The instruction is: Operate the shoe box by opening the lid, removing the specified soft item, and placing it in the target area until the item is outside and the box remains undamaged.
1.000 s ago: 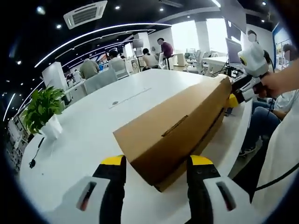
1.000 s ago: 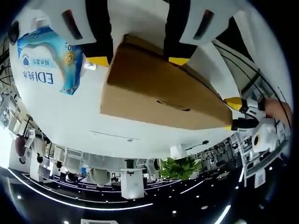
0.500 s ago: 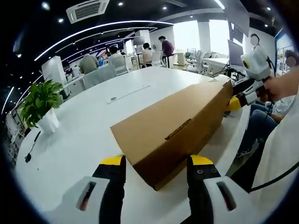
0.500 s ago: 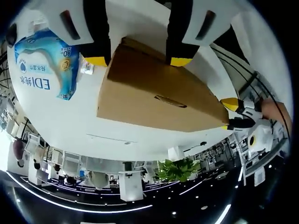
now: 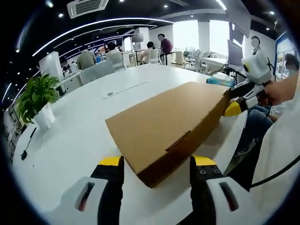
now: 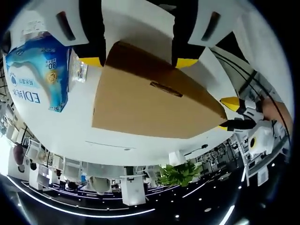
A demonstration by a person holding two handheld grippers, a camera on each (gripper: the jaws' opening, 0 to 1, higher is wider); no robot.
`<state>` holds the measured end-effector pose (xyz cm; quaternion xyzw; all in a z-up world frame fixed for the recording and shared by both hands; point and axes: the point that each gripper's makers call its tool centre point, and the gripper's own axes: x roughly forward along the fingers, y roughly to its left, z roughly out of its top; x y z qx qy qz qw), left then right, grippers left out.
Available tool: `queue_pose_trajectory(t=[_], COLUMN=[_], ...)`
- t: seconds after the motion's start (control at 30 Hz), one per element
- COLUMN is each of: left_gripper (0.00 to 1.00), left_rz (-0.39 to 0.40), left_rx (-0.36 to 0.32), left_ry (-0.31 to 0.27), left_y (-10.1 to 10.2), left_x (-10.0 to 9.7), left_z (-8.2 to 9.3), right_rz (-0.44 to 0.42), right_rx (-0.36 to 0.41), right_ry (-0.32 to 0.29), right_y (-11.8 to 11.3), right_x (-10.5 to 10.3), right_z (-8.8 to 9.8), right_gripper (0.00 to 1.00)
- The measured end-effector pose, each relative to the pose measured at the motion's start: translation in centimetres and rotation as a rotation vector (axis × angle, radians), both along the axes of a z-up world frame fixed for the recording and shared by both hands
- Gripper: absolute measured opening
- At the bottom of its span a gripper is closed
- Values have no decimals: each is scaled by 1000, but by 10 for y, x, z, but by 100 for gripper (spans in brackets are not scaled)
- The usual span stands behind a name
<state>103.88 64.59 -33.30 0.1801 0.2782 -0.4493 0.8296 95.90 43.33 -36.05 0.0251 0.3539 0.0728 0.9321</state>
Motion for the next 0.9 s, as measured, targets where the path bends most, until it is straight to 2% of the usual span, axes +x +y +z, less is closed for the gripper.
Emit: queue_pose_trajectory(t=[0.1, 0.2, 0.23, 0.27, 0.33, 0.4, 0.47, 0.53, 0.6, 0.63, 0.7, 0.73, 0.87, 0.9], left_gripper=[57, 57, 58, 58, 60, 62, 63, 67, 69, 68, 67, 67, 72, 73], left_rz=[-6, -85, -80, -76, -71, -113, -112, -48, 2, 10, 29, 34, 96, 115], left_rx=[23, 80, 81, 80, 73, 98, 87, 30, 14, 28, -3, -12, -52, -66], left_ry=[14, 17, 8, 16, 75, 77, 77, 145, 182, 186, 132, 126, 164, 175], left_y=[4, 2, 3, 4, 5, 6, 7, 6, 9, 12, 12, 13, 18, 19], left_x=[-4, -11, -7, -5, -9, -11, -7, -9, -8, -8, -4, -3, -4, -4], left_z=[-3, -8, -11, -12, -16, -24, -29, -29, -30, -30, -21, -19, -17, -17], right_rz=[-9, -13, -15, -18, -34, -70, -71, -75, -59, -63, -72, -75, -84, -97], right_rx=[2, -3, -7, -4, 2, -23, 44, 57, 56, 67, 142, 153, 164, 138], right_ry=[-5, -10, -16, -19, -33, -75, -79, -76, -79, -87, -110, -116, -104, -94], right_y=[1, 1, 1, 1, 0, -6, 4, 6, 9, 9, 15, 15, 14, 10], right_x=[-1, 1, 2, 3, 3, 4, 2, 1, -1, -1, 1, 1, 1, 0], right_z=[-1, -2, -2, -2, -1, 4, 7, 8, 10, 12, 19, 22, 24, 22], right_gripper=[57, 57, 57, 58, 58, 59, 61, 67, 70, 73, 79, 80, 89, 92])
